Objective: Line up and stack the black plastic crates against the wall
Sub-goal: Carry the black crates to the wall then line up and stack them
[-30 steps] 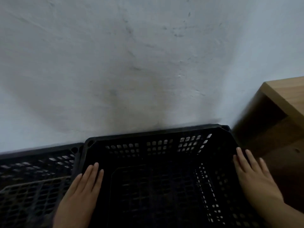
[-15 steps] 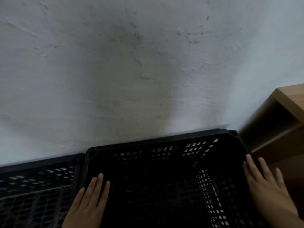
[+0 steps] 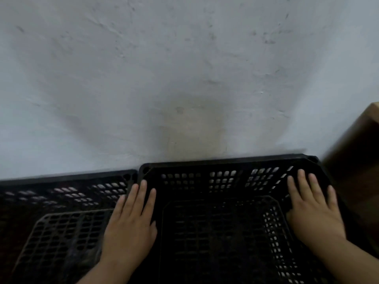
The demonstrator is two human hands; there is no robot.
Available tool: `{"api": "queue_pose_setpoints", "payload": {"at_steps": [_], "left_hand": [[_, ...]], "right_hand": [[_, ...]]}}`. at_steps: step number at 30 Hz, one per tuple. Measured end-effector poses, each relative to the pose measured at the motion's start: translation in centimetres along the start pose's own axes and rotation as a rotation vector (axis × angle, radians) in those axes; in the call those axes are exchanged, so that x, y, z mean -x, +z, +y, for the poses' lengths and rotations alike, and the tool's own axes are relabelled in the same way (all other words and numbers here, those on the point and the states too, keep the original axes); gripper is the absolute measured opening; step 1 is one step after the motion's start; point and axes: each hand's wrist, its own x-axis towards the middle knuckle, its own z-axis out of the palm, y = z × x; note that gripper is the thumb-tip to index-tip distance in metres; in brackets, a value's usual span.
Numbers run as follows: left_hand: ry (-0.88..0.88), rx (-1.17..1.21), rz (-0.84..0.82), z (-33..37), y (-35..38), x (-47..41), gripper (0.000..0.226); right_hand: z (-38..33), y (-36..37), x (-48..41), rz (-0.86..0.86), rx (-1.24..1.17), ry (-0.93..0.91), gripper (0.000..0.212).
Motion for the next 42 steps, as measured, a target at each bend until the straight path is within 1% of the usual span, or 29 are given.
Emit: {"api": "queue_pose_setpoints", "payload": {"at_steps": [1, 4, 8, 11, 15, 17, 19, 23, 27, 31, 34, 38, 42], "left_hand": [[-0.029, -0.005, -0.003, -0.3, -0.9, 0.1, 0.072], [-0.101, -0.037, -0.02, -2.0, -3.6, 1.4, 0.072], [-0.156, -0.098, -0.057, -5.0, -6.9, 4.8, 0.072], [-0.194, -0.152, -0.072, -7.5, -8.2, 7.2, 0.073], [-0.298, -0.207, -0.112, -10.9, -8.4, 10.3, 0.071], [-0.365, -0.219, -0.083, -12.7, -8.1, 11.9, 0.077], [-0.402, -0.205, -0.065, -14.6, -7.5, 13.6, 0.076], [-0.437, -0.212, -0.179, -19.4, -6.5, 17.2, 0.073], [-0.421, -0.223, -0.236, -25.7, -4.7, 20.5, 0.072], [-0.349, -0.185, -0.208, -31.5, -2.1, 22.4, 0.071], [-0.292, -0.178, -0.2, -34.9, -0.5, 22.3, 0.07], [-0.255, -0.164, -0.209, -37.5, 1.2, 21.4, 0.07], [-0.266, -0.13, -0.206, -38.2, 2.6, 21.3, 0.074]], "right_hand": [[-1.3, -1.0, 0.6, 0.008, 0.016, -0.021, 0.09], [-4.7, -3.8, 3.1, 0.058, -0.104, -0.052, 0.084], [-8.6, -6.5, 6.8, 0.012, -0.184, -0.144, 0.079], [-11.3, -8.0, 9.6, -0.009, -0.252, -0.196, 0.08], [-14.9, -9.0, 12.5, -0.034, -0.309, -0.249, 0.079], [-16.9, -9.5, 13.7, -0.038, -0.314, -0.272, 0.078], [-19.1, -9.7, 14.8, -0.04, -0.313, -0.291, 0.077], [-24.8, -10.0, 16.7, -0.062, -0.326, -0.292, 0.077], [-30.6, -9.2, 18.2, -0.101, -0.309, -0.245, 0.07], [-34.3, -8.1, 18.5, -0.152, -0.325, -0.1, 0.058], [-34.7, -7.1, 18.3, -0.179, -0.313, -0.014, 0.057], [-34.1, -6.3, 18.4, -0.182, -0.31, -0.018, 0.058], [-33.8, -6.2, 18.6, -0.166, -0.287, -0.031, 0.059]]}}
